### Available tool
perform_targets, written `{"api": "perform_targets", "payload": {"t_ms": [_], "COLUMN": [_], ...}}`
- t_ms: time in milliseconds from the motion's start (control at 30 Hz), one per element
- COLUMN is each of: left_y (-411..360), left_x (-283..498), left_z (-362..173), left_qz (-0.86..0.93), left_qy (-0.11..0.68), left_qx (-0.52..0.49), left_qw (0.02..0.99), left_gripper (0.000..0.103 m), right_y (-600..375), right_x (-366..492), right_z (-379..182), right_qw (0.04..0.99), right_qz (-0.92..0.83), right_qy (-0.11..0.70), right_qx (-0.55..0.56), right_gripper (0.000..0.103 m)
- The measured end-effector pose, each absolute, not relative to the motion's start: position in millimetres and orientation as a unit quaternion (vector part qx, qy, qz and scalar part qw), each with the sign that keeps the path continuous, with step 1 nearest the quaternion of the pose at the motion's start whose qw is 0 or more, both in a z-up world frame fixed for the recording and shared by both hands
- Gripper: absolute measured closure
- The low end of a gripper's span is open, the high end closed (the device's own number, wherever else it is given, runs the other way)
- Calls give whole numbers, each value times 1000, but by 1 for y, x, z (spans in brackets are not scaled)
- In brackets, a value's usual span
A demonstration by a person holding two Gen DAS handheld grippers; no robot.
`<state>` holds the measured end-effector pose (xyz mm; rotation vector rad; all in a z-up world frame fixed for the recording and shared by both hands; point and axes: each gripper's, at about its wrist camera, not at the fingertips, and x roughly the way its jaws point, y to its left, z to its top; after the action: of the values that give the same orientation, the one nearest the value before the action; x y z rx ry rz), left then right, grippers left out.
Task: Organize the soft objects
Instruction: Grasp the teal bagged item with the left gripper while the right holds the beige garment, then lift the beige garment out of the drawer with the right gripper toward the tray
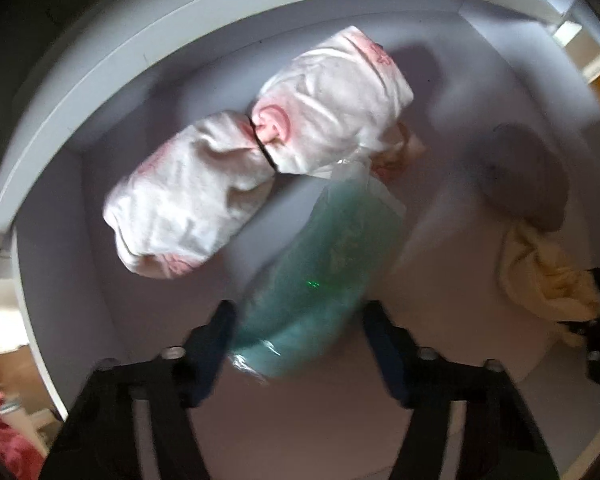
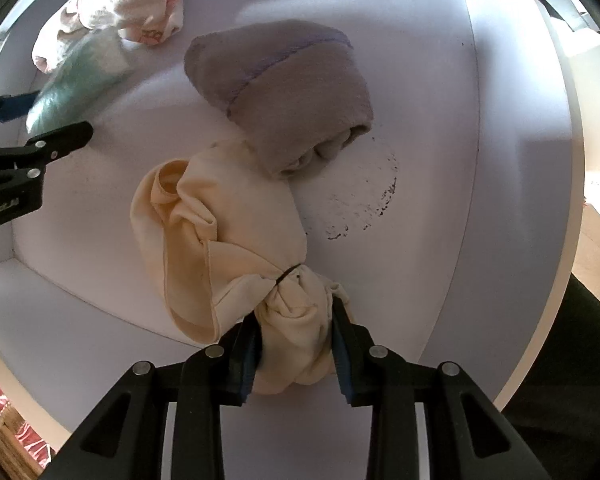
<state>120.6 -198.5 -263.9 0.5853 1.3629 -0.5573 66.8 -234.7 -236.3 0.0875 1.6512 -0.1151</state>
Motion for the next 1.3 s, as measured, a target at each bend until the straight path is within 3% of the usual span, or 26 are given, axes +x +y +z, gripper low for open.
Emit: {"api": "perform_targets", "payload": {"t_ms": [67, 200, 600, 833, 1300], "left_y": [-183, -153, -66, -65, -41], "left_x": [122, 110, 75, 59, 55], "left_z": [-259, -254, -281, -284, -292], "left_qz": [-245, -230, -172, -172, -180], "left_qy": [618, 639, 679, 679, 682], "left_qx": [257, 222, 196, 208, 200], "left_qw": [701, 700, 686, 683, 680], "left_gripper": [55, 60, 61, 61, 61], "right_y": [-234, -239, -248, -259, -277], "right_x": [67, 67, 51, 32, 18], "right_z": [-237, -235, -209, -179, -43], "right_qw": [675, 676, 687, 696, 746], "right_qz": [-53, -53, -28, -11, 15], "right_qy": [735, 733, 711, 687, 613], "right_qx": [42, 59, 144, 206, 260], "right_gripper": [72, 72, 73, 73, 73]}}
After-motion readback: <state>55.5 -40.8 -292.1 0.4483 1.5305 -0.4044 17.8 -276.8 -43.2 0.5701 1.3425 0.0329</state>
